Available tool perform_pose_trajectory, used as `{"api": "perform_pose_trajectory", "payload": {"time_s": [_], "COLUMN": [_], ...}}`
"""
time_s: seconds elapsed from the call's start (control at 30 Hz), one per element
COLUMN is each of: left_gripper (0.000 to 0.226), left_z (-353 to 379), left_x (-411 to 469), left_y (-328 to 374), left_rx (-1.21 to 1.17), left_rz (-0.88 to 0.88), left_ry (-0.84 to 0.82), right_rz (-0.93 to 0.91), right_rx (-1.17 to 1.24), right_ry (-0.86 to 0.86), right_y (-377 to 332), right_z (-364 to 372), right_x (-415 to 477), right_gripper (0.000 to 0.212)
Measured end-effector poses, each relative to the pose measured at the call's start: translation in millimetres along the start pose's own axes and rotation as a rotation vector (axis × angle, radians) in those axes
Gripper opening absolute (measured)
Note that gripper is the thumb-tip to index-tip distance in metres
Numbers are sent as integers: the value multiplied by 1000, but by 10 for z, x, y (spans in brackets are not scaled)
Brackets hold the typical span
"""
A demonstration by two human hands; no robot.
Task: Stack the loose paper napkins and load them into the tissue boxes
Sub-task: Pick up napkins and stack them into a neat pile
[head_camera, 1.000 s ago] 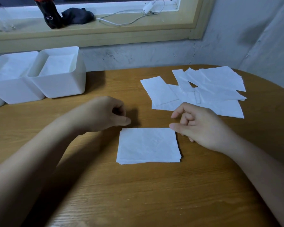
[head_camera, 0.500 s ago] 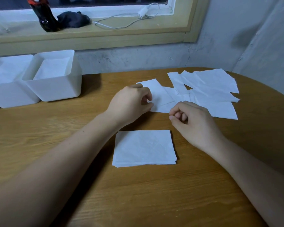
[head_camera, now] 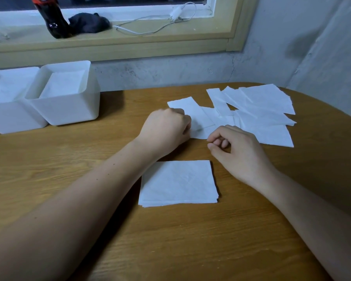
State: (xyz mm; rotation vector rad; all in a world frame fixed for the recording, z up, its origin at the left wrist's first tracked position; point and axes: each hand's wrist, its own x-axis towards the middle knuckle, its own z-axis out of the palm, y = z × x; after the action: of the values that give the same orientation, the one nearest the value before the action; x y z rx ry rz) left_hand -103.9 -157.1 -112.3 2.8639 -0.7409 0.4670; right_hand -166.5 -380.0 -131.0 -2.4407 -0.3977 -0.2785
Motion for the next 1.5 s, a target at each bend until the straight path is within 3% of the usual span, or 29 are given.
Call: {"api": "perform_pose_trajectory", "payload": {"time_s": [0.27,0.4,0.5,0.77,0.87,1.03,1.2,1.37,1.5], "left_gripper": [3,5,9,9,5,6,29,13,9], "left_z": [-58,-272,-439,-680,-685,-669,-776,-803,-786], "left_x": [-63,-149,-241,-488,-625,-723,-687,-595,-609], "left_y": [-73,-12,36,-46,-98,-164,-81,1,-19], "left_rx": [-174,-456,-653,-949,-979,-991,-956,-724,-788], "left_rz": [-19,-9,-79,-66,-63,-99,-50,63,-7], "left_ry": [139,112,81,-35,-103,-130,-113,3,18], "right_rz": [-3,100,177,211,167,65,-1,-126,-67], "right_rx": [37,39,170,344,365,373,251,69,115], "right_ry": [132,180,140,-84,-166,-168,-75,-27,-55], "right_y": [28,56,59,-86,-139,-94,-126,-202,-235], "right_z": [-4,-46,-77,-170,-171,-85,-98,-112,-157], "right_x": [22,55,58,19,7,4,1,-69,-79], "right_gripper": [15,53,78,103,87,24,19,13,8]}}
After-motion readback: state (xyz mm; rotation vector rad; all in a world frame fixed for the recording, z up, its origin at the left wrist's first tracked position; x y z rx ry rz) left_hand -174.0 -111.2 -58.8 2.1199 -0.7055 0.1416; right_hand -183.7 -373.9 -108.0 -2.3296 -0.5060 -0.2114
